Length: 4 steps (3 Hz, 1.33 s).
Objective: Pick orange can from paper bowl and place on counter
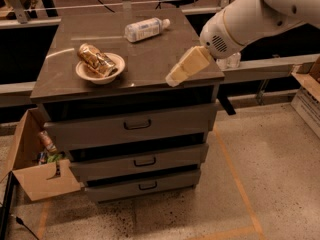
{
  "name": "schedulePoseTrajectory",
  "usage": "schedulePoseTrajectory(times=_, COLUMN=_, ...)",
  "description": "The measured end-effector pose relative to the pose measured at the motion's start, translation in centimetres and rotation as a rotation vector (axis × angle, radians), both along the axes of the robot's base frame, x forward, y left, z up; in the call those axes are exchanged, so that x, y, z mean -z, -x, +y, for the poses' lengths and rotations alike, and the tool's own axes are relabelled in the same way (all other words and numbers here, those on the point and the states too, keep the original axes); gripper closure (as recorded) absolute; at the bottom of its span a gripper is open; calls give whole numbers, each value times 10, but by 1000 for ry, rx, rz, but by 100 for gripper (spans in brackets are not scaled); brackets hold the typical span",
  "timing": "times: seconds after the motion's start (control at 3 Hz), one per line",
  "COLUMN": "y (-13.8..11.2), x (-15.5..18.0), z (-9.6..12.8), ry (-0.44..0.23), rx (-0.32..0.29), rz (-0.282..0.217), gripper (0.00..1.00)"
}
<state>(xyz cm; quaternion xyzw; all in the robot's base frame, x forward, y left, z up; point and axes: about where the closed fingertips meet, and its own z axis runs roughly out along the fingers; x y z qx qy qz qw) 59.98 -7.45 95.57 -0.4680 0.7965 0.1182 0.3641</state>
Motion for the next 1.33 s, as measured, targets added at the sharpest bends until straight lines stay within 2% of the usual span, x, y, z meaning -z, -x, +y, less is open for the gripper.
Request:
schedulePoseTrajectory(times=0.33, y=-3, x=-11, z=11, ry=-24, rx=20, rz=-5, gripper=0)
schedulePoseTrajectory(times=0.67, y=-20, x=-26, z=44, ry=-57, rx=25, rz=1, gripper=0)
schedulePoseTrajectory(times=1.0, y=-43, x=-42, z=117, ry=-71, rx=-33, rz=16, gripper=0)
schedulePoseTrajectory(times=1.33, y=-55, x=-37, z=184, ry=-90, rx=-83, rz=33, gripper=0)
